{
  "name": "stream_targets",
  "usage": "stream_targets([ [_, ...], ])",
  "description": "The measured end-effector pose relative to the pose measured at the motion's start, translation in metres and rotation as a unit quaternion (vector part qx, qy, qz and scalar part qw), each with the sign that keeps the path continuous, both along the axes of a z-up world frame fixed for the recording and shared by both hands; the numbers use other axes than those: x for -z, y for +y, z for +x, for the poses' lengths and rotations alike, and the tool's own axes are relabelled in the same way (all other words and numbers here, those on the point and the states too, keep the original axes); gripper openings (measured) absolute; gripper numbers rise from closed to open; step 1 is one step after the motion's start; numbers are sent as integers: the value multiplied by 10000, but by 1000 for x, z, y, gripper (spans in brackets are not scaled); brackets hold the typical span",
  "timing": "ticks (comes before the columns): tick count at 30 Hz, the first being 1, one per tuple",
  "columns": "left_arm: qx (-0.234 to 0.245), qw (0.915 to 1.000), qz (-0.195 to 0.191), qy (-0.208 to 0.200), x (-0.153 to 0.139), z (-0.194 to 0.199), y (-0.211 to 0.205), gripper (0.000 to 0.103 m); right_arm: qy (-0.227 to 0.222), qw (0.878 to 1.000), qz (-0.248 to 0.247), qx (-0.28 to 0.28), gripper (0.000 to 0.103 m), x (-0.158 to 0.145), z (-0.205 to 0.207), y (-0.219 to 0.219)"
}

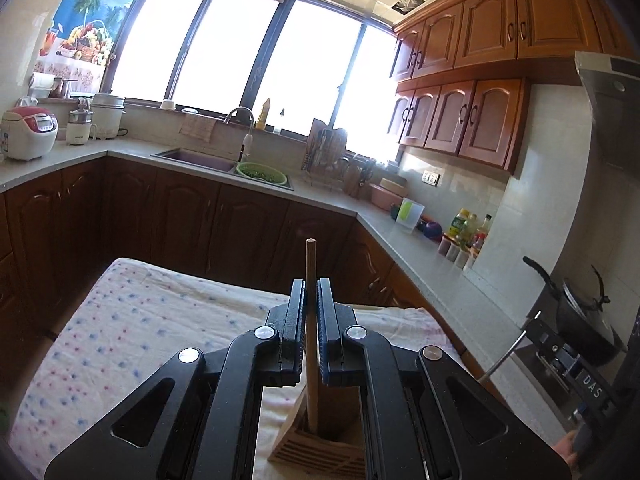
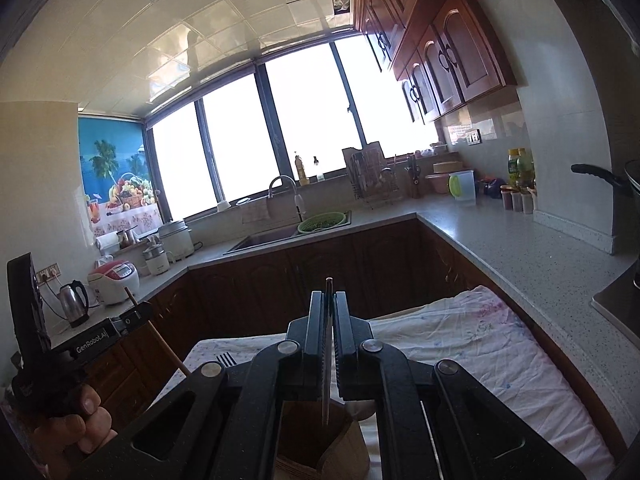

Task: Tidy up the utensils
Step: 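Lift both chopsticks, lower them into the wooden holder, open both grippers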

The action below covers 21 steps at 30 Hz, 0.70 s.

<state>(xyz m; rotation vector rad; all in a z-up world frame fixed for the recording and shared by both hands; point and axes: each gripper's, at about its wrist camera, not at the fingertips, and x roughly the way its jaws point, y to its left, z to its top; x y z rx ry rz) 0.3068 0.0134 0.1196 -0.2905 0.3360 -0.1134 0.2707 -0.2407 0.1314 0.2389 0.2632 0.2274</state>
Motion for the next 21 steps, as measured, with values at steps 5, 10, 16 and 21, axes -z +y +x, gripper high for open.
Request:
stream_targets([
  [5, 139, 9994, 164, 283, 23, 6, -9, 5, 272, 9996, -53, -46, 4, 23, 7, 3],
  [10, 99, 9990, 150, 400, 30, 8, -7, 6, 425, 9990, -106, -28, 4, 33, 10, 5],
  [16, 92, 9989, 157, 443, 32, 10, -7, 6, 501, 9987, -66, -8, 4, 33, 13, 2],
  [21, 155, 9981, 97, 591, 32, 9, -6, 10, 579, 9983, 54, -6, 9, 35, 15, -2],
])
